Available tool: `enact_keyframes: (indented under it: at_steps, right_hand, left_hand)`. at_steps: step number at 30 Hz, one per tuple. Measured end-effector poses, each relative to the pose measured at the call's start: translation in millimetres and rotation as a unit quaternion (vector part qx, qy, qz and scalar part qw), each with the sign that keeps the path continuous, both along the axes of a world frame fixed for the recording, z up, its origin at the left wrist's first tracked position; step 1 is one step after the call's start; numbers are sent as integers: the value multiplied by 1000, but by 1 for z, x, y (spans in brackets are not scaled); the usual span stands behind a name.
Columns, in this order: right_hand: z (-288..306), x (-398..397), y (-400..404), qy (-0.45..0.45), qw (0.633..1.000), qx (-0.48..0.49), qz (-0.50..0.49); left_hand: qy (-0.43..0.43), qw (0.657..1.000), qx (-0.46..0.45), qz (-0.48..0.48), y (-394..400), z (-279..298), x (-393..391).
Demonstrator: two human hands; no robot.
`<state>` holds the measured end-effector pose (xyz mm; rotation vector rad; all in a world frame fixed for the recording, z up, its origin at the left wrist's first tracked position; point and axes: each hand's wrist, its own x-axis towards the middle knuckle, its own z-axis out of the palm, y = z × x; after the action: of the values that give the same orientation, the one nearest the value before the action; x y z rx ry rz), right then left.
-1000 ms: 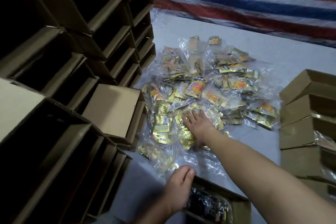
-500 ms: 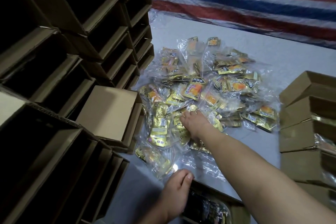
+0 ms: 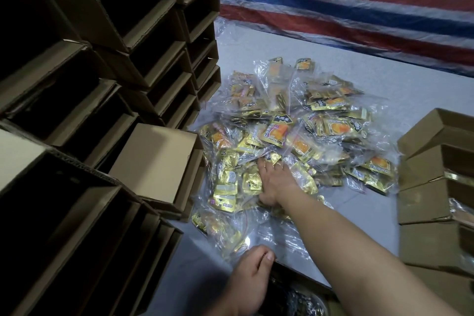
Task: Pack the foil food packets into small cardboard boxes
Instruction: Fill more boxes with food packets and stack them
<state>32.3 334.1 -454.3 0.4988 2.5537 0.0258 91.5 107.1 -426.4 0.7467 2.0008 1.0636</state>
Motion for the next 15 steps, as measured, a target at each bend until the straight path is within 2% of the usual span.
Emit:
enact_keyframes:
  at_steps: [6, 10, 15]
  right_hand:
    - [1, -8, -4, -17, 999, 34, -11]
    - [10, -1, 2, -6, 1000, -2, -5]
    - [22, 34, 16, 83, 994, -56, -38]
  left_hand:
    - [-10, 1000, -5, 5, -1, 2, 1]
    - [-23, 1000, -3, -6, -1, 0, 0]
    - [-39, 999, -4, 4, 1, -6, 2]
